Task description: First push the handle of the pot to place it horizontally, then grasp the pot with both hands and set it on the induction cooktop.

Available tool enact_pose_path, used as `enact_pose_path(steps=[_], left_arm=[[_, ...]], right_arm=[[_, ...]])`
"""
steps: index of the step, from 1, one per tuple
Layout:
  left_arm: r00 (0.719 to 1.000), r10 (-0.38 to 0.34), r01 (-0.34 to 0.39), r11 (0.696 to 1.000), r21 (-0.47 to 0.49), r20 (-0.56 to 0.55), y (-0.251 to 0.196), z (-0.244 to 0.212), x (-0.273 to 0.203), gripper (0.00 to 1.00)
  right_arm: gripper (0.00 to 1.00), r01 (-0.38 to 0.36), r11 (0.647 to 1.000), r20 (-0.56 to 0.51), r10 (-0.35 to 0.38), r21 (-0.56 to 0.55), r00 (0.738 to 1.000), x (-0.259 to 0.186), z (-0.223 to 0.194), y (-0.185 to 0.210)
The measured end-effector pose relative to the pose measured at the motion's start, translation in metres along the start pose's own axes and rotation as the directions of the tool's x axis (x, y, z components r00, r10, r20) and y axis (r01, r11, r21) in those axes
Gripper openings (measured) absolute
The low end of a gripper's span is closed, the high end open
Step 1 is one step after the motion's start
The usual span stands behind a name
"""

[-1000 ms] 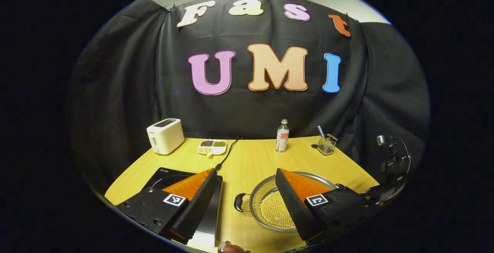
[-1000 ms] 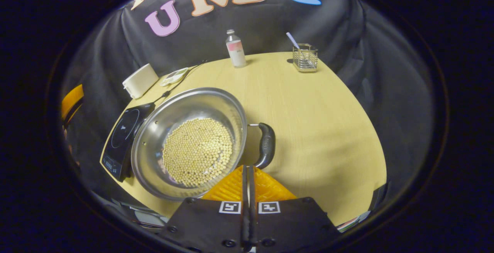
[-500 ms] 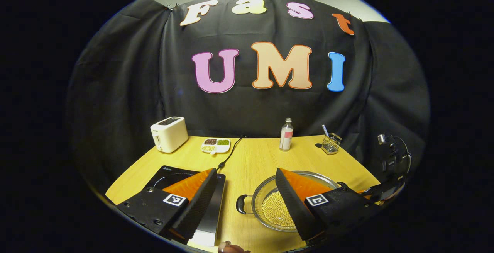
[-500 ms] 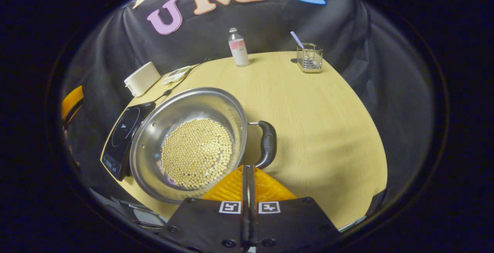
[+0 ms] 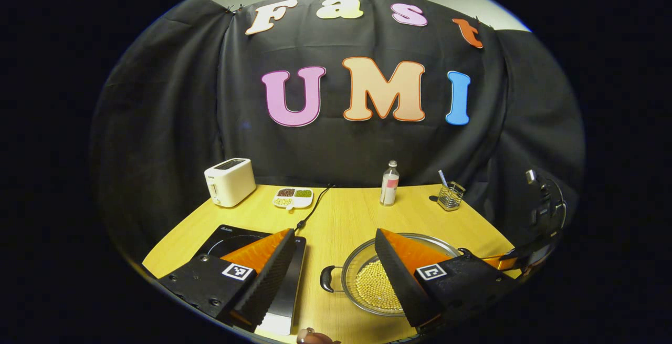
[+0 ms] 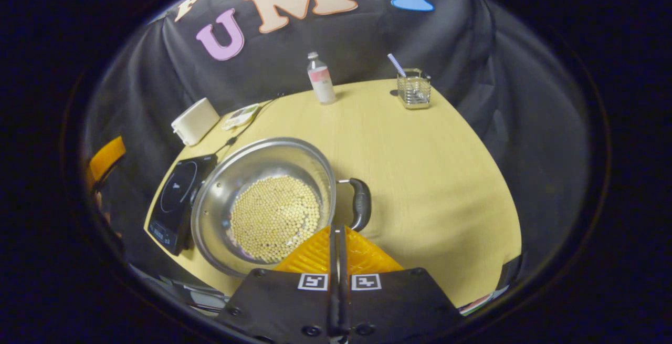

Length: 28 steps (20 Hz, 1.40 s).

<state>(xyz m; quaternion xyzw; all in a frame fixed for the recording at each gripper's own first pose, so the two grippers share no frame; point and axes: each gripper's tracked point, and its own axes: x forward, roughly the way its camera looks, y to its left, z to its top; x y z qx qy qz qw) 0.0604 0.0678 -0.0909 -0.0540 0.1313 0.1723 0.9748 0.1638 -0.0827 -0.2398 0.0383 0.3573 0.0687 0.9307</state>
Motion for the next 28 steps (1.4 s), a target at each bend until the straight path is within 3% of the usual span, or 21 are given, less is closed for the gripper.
enact_pose_path(steps=[7, 15, 16, 17, 20, 21, 26, 27, 28], left_arm=[[0.999, -0.023, 0.024, 1.000, -0.010, 0.024, -0.007, 0.007, -0.007, 0.97], [0.999, -0.047, 0.047, 0.998, -0.032, 0.004, -0.010, -0.003, -0.010, 0.98], [0.999, -0.048, 0.048, 0.998, -0.038, -0.002, -0.010, -0.006, -0.009, 0.98], [0.999, -0.049, 0.049, 0.998, -0.044, -0.006, -0.010, -0.008, -0.009, 0.98], [0.999, -0.048, 0.047, 0.998, -0.048, -0.013, -0.008, -0.010, -0.006, 0.98], [0.999, -0.048, 0.047, 0.998, -0.047, -0.016, -0.007, -0.011, -0.005, 0.98], [0.998, -0.049, 0.047, 0.998, -0.049, -0.041, -0.004, -0.021, 0.003, 0.98], [0.997, -0.052, 0.050, 0.997, -0.053, -0.050, -0.003, -0.024, 0.005, 0.98], [0.997, -0.060, 0.056, 0.997, -0.060, -0.058, -0.004, -0.028, 0.007, 0.98]], right_arm=[[0.00, -0.017, 1.000, 0.106, 0.019, -0.019, 0.994, -0.038, 0.028, 0.019], [0.05, -0.020, 1.000, 0.171, 0.021, -0.005, 0.985, -0.058, 0.038, 0.026], [0.00, -0.015, 1.000, 0.172, 0.017, -0.008, 0.985, -0.052, 0.036, 0.021], [0.16, -0.026, 1.000, 0.173, 0.026, -0.006, 0.985, -0.059, 0.040, 0.025], [0.29, -0.006, 1.000, 0.188, 0.007, -0.004, 0.982, -0.057, 0.047, 0.023], [0.48, -0.004, 1.000, 0.190, 0.004, -0.001, 0.982, -0.055, 0.049, 0.022], [0.92, 0.009, 1.000, 0.178, -0.008, -0.003, 0.984, -0.046, 0.050, 0.019], [0.98, 0.016, 1.000, 0.175, -0.015, -0.005, 0.984, -0.044, 0.052, 0.017], [0.98, 0.017, 1.000, 0.173, -0.016, -0.005, 0.985, -0.041, 0.052, 0.017]])
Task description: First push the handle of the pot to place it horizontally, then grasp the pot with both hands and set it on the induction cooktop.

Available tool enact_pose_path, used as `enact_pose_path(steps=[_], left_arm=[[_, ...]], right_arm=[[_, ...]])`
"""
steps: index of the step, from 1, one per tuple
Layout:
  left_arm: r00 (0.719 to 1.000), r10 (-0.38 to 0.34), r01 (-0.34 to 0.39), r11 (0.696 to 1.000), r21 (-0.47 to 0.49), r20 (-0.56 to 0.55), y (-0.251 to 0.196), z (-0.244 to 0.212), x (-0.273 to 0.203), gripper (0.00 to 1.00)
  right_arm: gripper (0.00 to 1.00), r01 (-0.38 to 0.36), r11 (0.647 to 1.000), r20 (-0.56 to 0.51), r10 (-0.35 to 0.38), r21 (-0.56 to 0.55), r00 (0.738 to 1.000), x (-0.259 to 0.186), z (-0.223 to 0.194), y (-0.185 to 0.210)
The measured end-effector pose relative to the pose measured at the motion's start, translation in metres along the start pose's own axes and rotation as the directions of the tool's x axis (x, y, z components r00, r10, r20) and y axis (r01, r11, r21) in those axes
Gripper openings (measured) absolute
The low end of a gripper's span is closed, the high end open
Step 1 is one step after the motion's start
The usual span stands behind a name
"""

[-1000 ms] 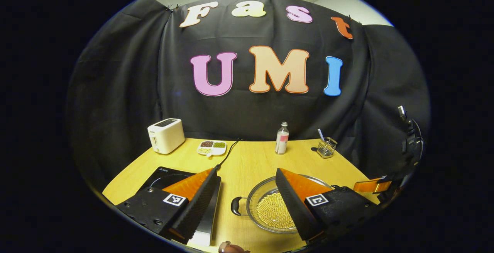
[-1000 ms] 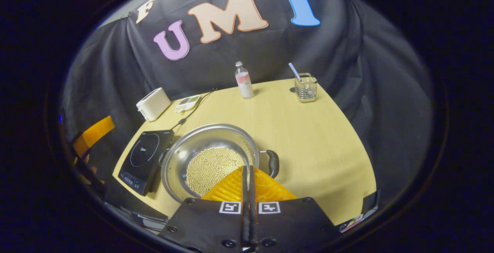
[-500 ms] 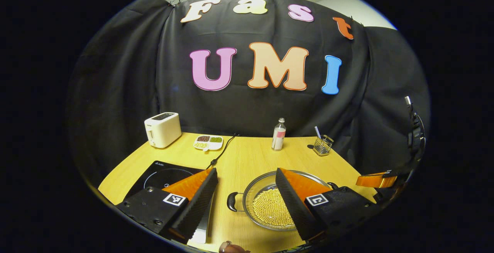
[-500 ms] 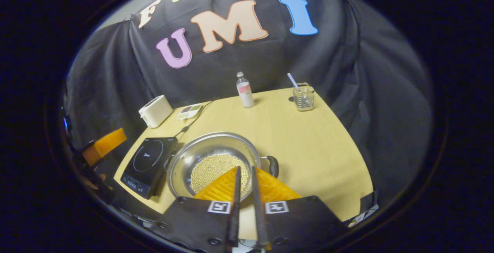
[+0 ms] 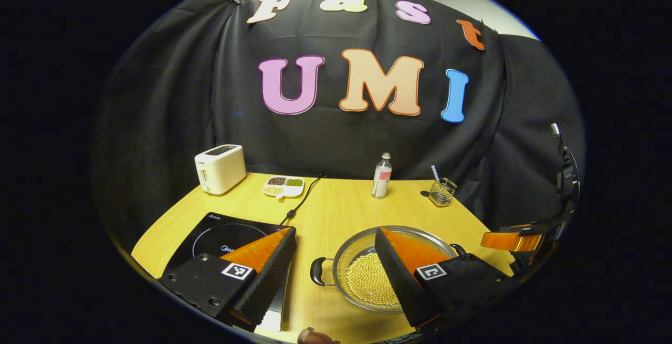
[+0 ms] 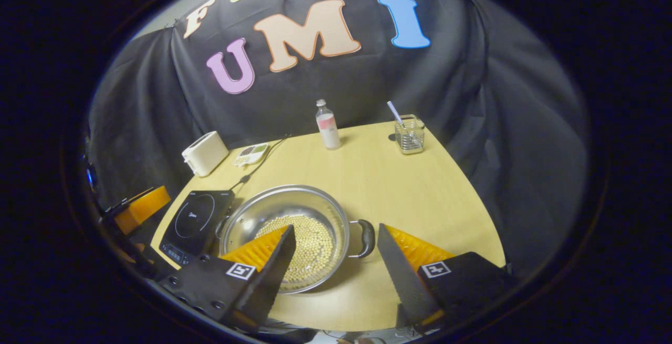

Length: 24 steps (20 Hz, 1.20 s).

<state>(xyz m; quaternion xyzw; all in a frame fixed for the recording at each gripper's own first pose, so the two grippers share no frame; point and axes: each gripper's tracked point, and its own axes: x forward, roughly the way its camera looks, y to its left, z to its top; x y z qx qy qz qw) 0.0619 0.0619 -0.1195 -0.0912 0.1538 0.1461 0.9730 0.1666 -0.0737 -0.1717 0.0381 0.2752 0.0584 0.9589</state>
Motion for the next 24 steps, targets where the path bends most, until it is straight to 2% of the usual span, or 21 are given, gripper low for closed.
enact_pose_path(steps=[2, 4, 5, 6, 7, 8, 9, 10, 12, 13, 15, 16, 21, 22, 24], left_arm=[[1.000, -0.017, 0.017, 1.000, -0.016, -0.026, 0.000, -0.010, 0.008, 0.94], [0.998, -0.023, 0.021, 0.999, -0.037, -0.064, 0.003, -0.025, 0.018, 0.97], [0.997, -0.023, 0.019, 0.999, -0.046, -0.079, 0.005, -0.031, 0.024, 0.97], [0.996, -0.025, 0.020, 0.998, -0.053, -0.091, 0.007, -0.036, 0.030, 0.97], [0.994, -0.031, 0.026, 0.998, -0.054, -0.101, 0.007, -0.041, 0.037, 0.97], [0.993, -0.031, 0.026, 0.999, -0.048, -0.113, 0.009, -0.047, 0.043, 0.98], [0.991, -0.032, 0.027, 0.999, -0.039, -0.129, 0.010, -0.054, 0.050, 0.97], [0.989, -0.029, 0.025, 0.999, -0.032, -0.148, 0.013, -0.061, 0.056, 0.97], [0.983, -0.029, 0.023, 0.999, -0.037, -0.182, 0.015, -0.075, 0.068, 0.98], [0.980, -0.033, 0.024, 0.999, -0.046, -0.198, 0.016, -0.081, 0.073, 0.98], [0.973, -0.038, 0.024, 0.998, -0.061, -0.228, 0.016, -0.091, 0.078, 0.98], [0.970, -0.038, 0.023, 0.998, -0.066, -0.240, 0.017, -0.096, 0.082, 0.98], [0.950, -0.034, 0.007, 0.996, -0.086, -0.312, 0.023, -0.122, 0.095, 0.98], [0.945, -0.033, 0.003, 0.996, -0.092, -0.326, 0.025, -0.126, 0.096, 0.98], [0.937, -0.033, -0.005, 0.994, -0.107, -0.348, 0.027, -0.134, 0.099, 0.98]], right_arm=[[0.98, 0.007, 1.000, -0.016, -0.007, -0.001, 1.000, 0.007, -0.003, -0.003], [0.99, 0.015, 1.000, -0.035, -0.015, -0.005, 0.999, 0.014, -0.007, -0.005], [0.95, 0.019, 1.000, -0.043, -0.019, -0.006, 0.999, 0.018, -0.010, -0.007], [0.98, 0.023, 1.000, -0.055, -0.023, -0.007, 0.998, 0.023, -0.012, -0.009], [0.95, 0.025, 1.000, -0.062, -0.026, -0.006, 0.998, 0.027, -0.014, -0.010], [0.98, 0.028, 1.000, -0.074, -0.029, -0.005, 0.997, 0.033, -0.018, -0.011], [0.94, 0.031, 1.000, -0.084, -0.031, -0.005, 0.996, 0.038, -0.021, -0.012], [0.98, 0.033, 0.999, -0.096, -0.033, -0.006, 0.995, 0.043, -0.025, -0.014], [0.98, 0.037, 0.999, -0.117, -0.038, -0.011, 0.992, 0.054, -0.031, -0.015], [0.95, 0.038, 0.999, -0.123, -0.040, -0.013, 0.992, 0.058, -0.033, -0.016], [0.98, 0.046, 0.999, -0.131, -0.047, -0.011, 0.990, 0.068, -0.035, -0.019], [0.96, 0.051, 0.999, -0.140, -0.051, -0.008, 0.989, 0.072, -0.037, -0.020], [0.96, 0.073, 0.997, -0.178, -0.071, 0.003, 0.981, 0.092, -0.048, -0.028], [0.99, 0.076, 0.997, -0.186, -0.073, 0.007, 0.980, 0.095, -0.052, -0.028], [0.96, 0.079, 0.997, -0.197, -0.076, 0.009, 0.977, 0.102, -0.057, -0.029]])
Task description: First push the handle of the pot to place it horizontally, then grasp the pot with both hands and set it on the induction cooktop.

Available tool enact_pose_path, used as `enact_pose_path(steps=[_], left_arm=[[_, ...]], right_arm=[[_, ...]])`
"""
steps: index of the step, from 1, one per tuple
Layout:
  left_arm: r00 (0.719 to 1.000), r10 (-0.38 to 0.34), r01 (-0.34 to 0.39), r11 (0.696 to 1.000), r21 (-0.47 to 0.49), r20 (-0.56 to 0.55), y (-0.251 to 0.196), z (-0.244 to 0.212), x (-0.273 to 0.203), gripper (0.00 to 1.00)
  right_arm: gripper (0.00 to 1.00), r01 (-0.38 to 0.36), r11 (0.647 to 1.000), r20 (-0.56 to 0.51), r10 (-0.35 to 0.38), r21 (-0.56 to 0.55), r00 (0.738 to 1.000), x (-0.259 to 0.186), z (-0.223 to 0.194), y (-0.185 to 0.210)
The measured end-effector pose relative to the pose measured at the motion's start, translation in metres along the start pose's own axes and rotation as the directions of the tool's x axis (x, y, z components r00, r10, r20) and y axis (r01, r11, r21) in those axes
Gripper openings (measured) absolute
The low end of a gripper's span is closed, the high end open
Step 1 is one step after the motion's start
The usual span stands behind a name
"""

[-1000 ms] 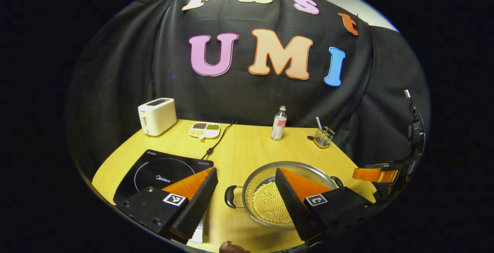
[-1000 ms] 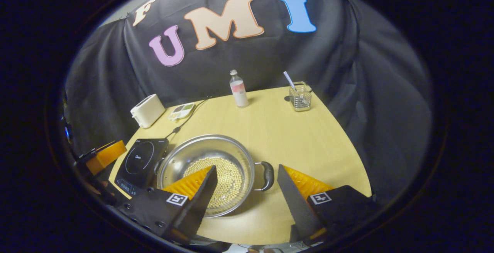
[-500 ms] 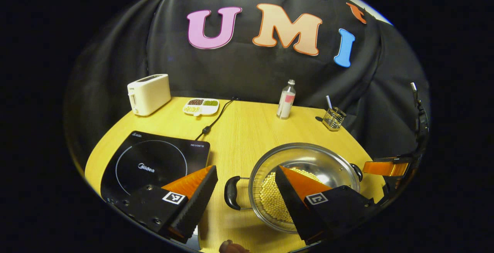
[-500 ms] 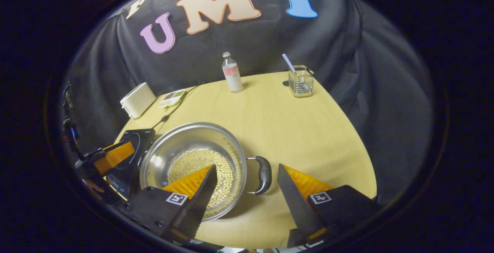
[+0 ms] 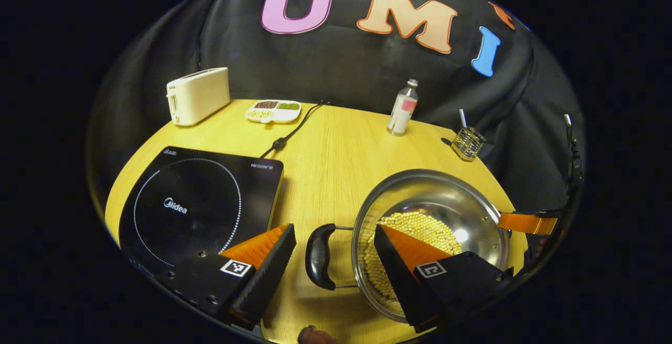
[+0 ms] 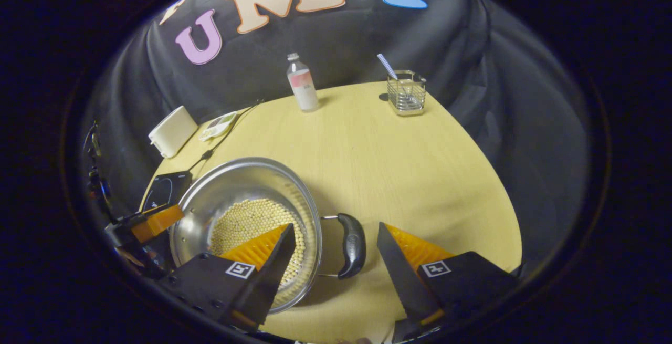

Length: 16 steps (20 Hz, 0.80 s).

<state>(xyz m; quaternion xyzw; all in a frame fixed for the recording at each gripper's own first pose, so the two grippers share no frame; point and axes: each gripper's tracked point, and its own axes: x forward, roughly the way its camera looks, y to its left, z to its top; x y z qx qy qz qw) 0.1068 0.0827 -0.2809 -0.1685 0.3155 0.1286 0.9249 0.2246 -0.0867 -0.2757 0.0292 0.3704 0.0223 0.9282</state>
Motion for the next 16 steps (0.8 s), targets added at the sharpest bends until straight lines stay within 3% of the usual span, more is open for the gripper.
enact_pose_path(steps=[4, 16], left_arm=[[0.999, -0.004, 0.003, 1.000, -0.008, -0.035, 0.002, -0.009, 0.008, 0.98], [0.994, -0.020, 0.017, 0.999, -0.031, -0.104, -0.005, -0.026, 0.023, 0.98]], right_arm=[[0.99, 0.002, 1.000, -0.032, -0.002, 0.000, 0.999, 0.013, -0.010, 0.001], [0.89, -0.003, 1.000, -0.097, 0.006, 0.031, 0.995, 0.040, -0.027, 0.001]])
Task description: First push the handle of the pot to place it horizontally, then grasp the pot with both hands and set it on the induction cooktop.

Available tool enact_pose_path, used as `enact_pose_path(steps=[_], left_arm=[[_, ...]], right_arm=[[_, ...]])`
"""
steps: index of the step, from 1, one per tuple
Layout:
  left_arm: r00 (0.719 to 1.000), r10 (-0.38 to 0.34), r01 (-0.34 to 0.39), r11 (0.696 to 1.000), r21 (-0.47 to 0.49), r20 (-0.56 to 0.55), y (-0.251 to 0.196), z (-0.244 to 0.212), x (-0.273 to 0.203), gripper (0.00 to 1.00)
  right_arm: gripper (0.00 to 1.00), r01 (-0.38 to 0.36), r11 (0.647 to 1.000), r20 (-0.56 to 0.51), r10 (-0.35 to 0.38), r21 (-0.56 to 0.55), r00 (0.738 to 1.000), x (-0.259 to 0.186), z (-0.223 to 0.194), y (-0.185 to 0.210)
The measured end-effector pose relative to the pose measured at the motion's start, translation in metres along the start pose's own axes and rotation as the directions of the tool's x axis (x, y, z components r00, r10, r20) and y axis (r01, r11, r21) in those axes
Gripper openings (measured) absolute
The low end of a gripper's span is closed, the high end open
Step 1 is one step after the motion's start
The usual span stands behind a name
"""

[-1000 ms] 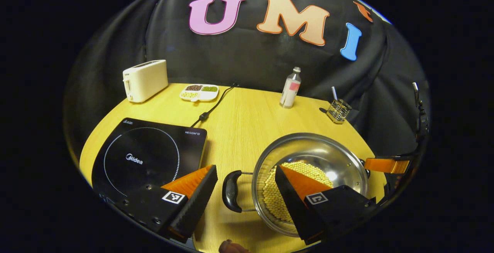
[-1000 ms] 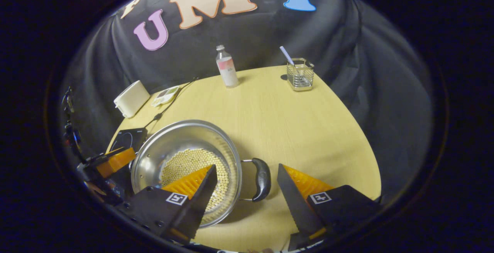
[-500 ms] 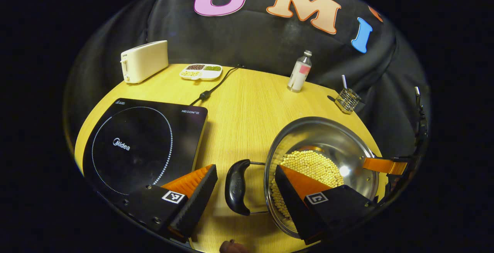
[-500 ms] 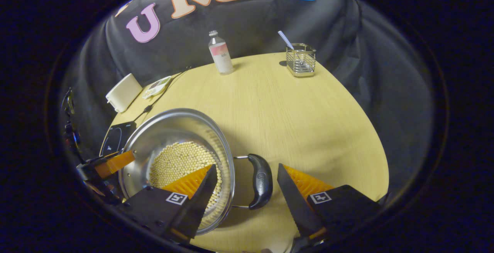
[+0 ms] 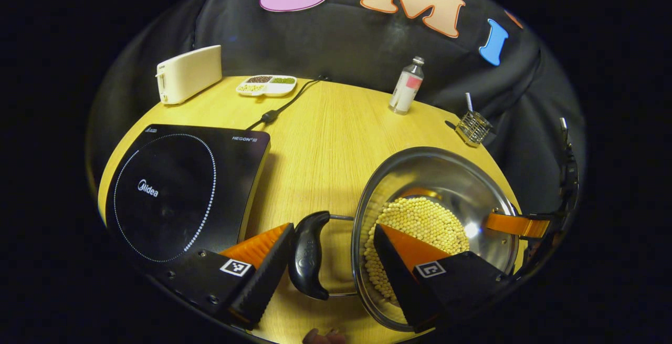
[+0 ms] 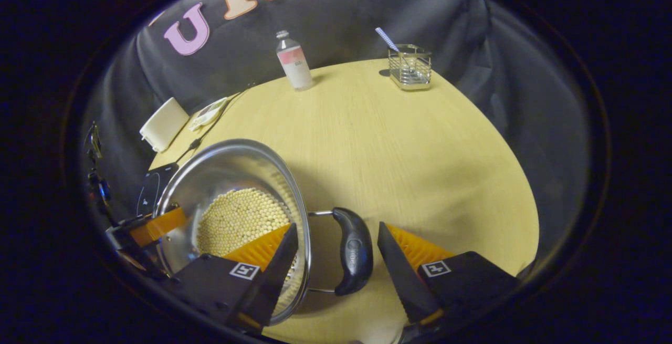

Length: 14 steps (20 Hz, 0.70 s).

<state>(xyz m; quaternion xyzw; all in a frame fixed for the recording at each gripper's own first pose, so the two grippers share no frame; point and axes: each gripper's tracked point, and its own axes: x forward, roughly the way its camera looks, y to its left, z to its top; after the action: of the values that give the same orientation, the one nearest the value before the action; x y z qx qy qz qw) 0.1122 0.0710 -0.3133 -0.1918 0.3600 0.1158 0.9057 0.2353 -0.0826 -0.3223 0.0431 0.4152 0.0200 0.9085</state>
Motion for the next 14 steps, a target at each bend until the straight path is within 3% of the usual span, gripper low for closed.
enact_pose_path(steps=[3, 4, 8, 9, 10, 11, 12, 13, 14], left_arm=[[1.000, -0.008, 0.008, 1.000, -0.017, -0.009, 0.0004, -0.0019, 0.0004, 0.97], [1.000, -0.014, 0.014, 1.000, -0.019, -0.013, -0.0005, -0.0033, 0.0007, 1.00], [1.000, 0.000, 0.000, 1.000, -0.007, -0.014, 0.0028, -0.0042, 0.0013, 0.84], [1.000, 0.000, 0.000, 1.000, -0.004, -0.020, 0.0026, -0.0056, 0.0025, 0.76], [1.000, 0.001, -0.001, 1.000, -0.003, -0.024, 0.0030, -0.0052, 0.0022, 0.80], [1.000, 0.002, -0.002, 1.000, -0.001, -0.026, 0.0044, -0.0052, 0.0016, 0.70], [1.000, -0.001, 0.001, 1.000, -0.001, -0.024, 0.0033, -0.0046, 0.0019, 0.70], [1.000, -0.004, 0.004, 1.000, -0.003, -0.026, 0.0037, -0.0049, 0.0026, 0.69], [1.000, -0.008, 0.008, 1.000, -0.010, -0.031, 0.0038, -0.0050, 0.0025, 0.70]], right_arm=[[0.67, -0.002, 1.000, -0.005, 0.002, -0.009, 1.000, -0.0016, -0.0012, 0.0019], [0.67, -0.004, 1.000, -0.010, 0.004, -0.012, 1.000, -0.0010, -0.0028, 0.0036], [0.63, 0.007, 1.000, -0.014, -0.007, -0.011, 1.000, -0.0010, -0.0035, 0.0017], [0.63, 0.008, 1.000, -0.016, -0.009, -0.012, 1.000, -0.0016, -0.0031, 0.0013], [0.63, 0.009, 1.000, -0.018, -0.009, -0.015, 1.000, -0.0009, -0.0040, 0.0015], [0.68, 0.005, 1.000, -0.020, -0.005, -0.017, 1.000, -0.0014, -0.0044, 0.0023], [0.63, 0.002, 1.000, -0.023, -0.003, -0.011, 1.000, -0.0017, -0.0030, 0.0021], [0.67, 0.002, 1.000, -0.023, -0.002, -0.014, 1.000, -0.0018, -0.0036, 0.0024], [0.64, 0.003, 1.000, -0.023, -0.003, -0.018, 1.000, -0.0007, -0.0040, 0.0018]])
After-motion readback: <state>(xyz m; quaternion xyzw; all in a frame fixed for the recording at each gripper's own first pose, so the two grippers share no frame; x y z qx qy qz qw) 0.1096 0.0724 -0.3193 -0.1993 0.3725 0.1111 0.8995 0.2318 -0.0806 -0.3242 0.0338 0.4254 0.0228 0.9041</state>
